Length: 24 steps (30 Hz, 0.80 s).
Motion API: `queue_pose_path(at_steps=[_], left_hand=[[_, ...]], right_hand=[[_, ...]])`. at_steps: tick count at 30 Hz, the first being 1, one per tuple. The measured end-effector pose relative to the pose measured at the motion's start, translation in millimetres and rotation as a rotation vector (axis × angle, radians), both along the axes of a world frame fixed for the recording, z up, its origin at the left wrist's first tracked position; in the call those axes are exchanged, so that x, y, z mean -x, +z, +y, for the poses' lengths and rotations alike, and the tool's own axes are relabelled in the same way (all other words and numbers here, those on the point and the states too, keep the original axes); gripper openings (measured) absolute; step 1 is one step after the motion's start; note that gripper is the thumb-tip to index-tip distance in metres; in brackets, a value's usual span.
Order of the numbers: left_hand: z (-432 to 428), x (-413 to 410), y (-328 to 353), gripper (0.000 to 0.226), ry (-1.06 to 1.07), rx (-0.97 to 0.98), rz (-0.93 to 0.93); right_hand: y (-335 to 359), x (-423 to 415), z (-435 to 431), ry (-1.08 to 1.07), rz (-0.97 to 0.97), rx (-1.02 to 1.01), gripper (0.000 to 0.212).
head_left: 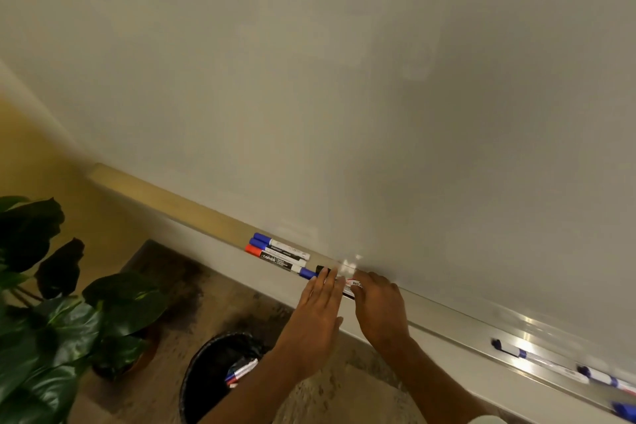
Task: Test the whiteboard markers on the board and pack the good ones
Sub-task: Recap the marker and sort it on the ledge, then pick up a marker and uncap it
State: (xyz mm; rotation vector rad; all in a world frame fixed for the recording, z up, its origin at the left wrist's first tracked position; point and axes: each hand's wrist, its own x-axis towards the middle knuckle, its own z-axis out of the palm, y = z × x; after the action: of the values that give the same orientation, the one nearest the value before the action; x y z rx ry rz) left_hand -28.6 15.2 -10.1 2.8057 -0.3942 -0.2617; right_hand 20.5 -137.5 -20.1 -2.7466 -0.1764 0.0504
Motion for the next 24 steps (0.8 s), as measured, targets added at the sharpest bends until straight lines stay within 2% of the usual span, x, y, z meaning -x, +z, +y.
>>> queue_pose_path(at_steps=[2, 3, 5, 8, 10, 13, 21, 24], left_hand=[[-3, -9, -2, 0.121, -0.003, -0.031, -0.057], [-3, -13, -7, 0.123, -0.003, -0.040, -0.090], [-3, -20, -11, 0.111, -0.019, -0.041, -0.116], [-3, -26, -8, 0.080, -0.017, -0.103, -0.040], [-3, -31, -7, 0.068, -0.030, -0.162, -0.033], [-7, -30, -2, 0.066, -0.057, -0.244, 0.077], [-5, -30, -8, 0.068, -0.030, -0.337, 0.128], [-5, -29, -9, 0.068, -0.026, -0.354, 0.115]], right_hand=[[-6, -3, 2, 0.021, 0.026, 0.019, 0.027], [-9, -5, 3, 0.031, 0.038, 0.024, 0.030], [-13, -8, 5, 0.042, 0.050, 0.028, 0.033], [-17, -11, 6, 0.052, 0.017, 0.034, 0.035], [-20, -11, 6, 0.055, -0.002, 0.044, 0.035], [-23, -12, 6, 0.059, -0.032, 0.061, 0.041], [-19, -12, 10, 0.111, -0.152, 0.075, 0.052], [-19, -7, 7, 0.105, -0.169, 0.049, 0.049]])
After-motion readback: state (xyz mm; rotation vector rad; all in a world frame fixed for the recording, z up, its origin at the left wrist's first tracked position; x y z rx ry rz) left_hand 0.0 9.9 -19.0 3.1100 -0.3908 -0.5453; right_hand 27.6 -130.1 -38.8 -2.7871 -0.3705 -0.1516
